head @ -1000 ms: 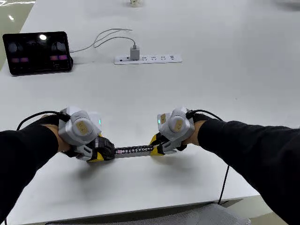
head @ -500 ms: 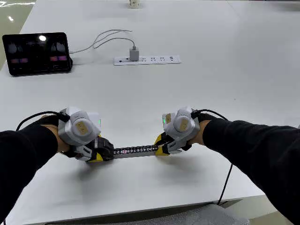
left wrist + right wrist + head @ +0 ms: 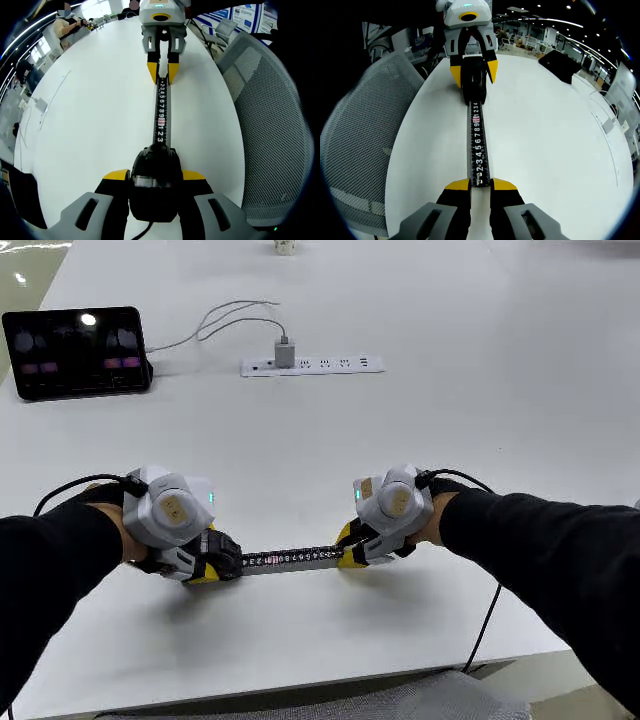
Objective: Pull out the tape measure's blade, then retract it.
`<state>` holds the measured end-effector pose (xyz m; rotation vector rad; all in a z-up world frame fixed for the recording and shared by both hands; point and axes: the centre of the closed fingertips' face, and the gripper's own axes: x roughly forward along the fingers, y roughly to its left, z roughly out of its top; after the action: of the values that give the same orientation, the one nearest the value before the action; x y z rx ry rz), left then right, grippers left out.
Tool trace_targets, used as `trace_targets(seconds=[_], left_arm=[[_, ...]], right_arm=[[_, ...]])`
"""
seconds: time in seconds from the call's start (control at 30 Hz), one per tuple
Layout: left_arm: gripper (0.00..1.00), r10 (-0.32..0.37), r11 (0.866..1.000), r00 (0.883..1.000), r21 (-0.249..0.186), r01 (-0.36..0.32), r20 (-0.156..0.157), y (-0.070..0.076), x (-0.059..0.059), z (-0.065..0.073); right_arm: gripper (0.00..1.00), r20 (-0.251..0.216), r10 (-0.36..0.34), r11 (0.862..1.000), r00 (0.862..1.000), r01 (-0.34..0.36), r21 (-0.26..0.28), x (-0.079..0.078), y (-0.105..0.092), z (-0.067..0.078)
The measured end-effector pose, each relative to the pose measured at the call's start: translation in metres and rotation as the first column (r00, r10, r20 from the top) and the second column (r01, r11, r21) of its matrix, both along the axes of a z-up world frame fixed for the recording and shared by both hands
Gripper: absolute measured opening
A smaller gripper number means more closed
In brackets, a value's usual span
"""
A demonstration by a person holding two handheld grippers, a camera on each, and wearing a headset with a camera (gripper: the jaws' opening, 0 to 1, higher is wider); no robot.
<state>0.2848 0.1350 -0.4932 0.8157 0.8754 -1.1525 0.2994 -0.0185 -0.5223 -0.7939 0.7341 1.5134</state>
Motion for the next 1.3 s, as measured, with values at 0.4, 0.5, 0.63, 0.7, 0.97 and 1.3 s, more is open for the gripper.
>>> trace_targets(seconds=[0.4, 0.5, 0.63, 0.7, 0.97, 1.3], left_arm=[[0.32, 0.000, 1.000, 1.000, 0.001, 0.000, 0.001, 0.000, -0.001, 0.001], [0.32, 0.000, 1.000, 1.000, 0.001, 0.000, 0.002, 0.000, -0.001, 0.002], [0.32, 0.002, 1.000, 1.000, 0.000, -0.002, 0.002, 0.000, -0.001, 0.002], [0.32, 0.002, 1.000, 1.000, 0.000, -0.002, 0.001, 0.000, 0.000, 0.002], [0.32, 0.003, 1.000, 1.000, -0.002, -0.003, -0.001, 0.000, 0.000, 0.002], [0.32, 0.002, 1.000, 1.000, -0.002, -0.002, 0.000, 0.000, 0.001, 0.002]], right_arm=[[0.10, 0.002, -0.005, 1.000, 1.000, 0.005, -0.005, 0.002, -0.010, -0.001], [0.10, 0.001, -0.007, 1.000, 1.000, 0.007, -0.006, 0.002, -0.013, -0.001], [0.10, 0.003, -0.008, 1.000, 1.000, 0.008, -0.012, 0.003, -0.017, -0.002], [0.10, 0.003, -0.008, 1.000, 1.000, 0.008, -0.016, 0.004, -0.019, -0.003], [0.10, 0.006, -0.013, 1.000, 1.000, 0.013, -0.026, 0.005, -0.029, -0.004], [0.10, 0.011, -0.014, 0.999, 1.000, 0.014, -0.035, 0.005, -0.037, -0.002]])
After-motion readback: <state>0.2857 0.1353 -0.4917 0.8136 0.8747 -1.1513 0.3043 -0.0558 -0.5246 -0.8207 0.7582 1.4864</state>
